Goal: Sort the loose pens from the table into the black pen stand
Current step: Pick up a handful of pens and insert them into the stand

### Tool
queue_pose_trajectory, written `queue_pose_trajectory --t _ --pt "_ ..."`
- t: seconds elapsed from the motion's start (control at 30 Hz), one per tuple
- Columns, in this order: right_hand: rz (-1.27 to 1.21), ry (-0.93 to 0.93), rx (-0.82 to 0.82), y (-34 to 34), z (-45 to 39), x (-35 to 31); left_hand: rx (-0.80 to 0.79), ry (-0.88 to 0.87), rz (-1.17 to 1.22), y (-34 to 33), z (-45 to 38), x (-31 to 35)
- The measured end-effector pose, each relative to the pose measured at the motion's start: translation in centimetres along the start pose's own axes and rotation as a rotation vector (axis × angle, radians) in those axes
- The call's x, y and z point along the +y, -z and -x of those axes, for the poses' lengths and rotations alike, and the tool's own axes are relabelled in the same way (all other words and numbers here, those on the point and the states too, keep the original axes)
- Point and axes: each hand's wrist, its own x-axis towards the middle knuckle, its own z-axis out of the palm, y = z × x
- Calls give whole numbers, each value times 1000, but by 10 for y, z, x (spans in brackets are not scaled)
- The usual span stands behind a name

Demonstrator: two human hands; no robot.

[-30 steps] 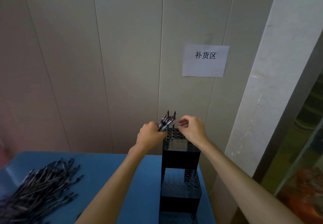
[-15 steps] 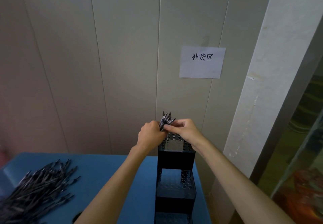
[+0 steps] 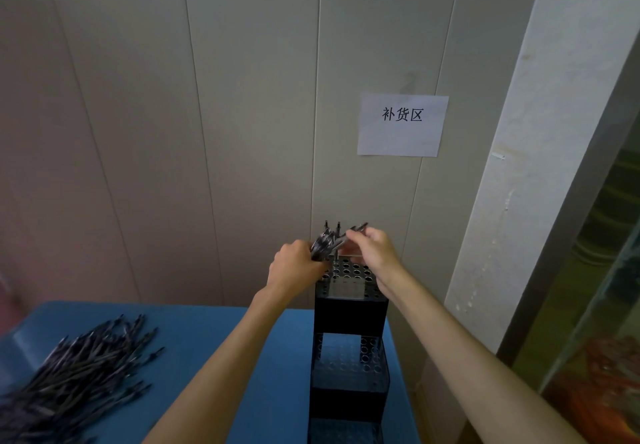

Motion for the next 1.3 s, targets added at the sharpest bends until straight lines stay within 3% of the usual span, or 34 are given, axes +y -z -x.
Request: queue_pose_trajectory --t 0.13,0.23,0.4,0.73,0.9,1.2,1.3 --pt "-236 12 201 15 -12 -15 30 10 -2 3 1 -5" --pt "-105 107 267 25 -19 -21 49 8 2 5 3 -7" --pt "337 302 203 23 -25 -12 49 -11 20 6 2 -5" --pt "676 434 122 9 -30 4 63 -28 39 9 2 -6" --pt "833 391 54 6 -31 14 47 -33 56 9 0 -9" --pt "917 306 35 15 -23 13 21 -41 60 5 -3 -11" --pt "842 324 77 18 -17 4 13 -56 56 4 -7 -7"
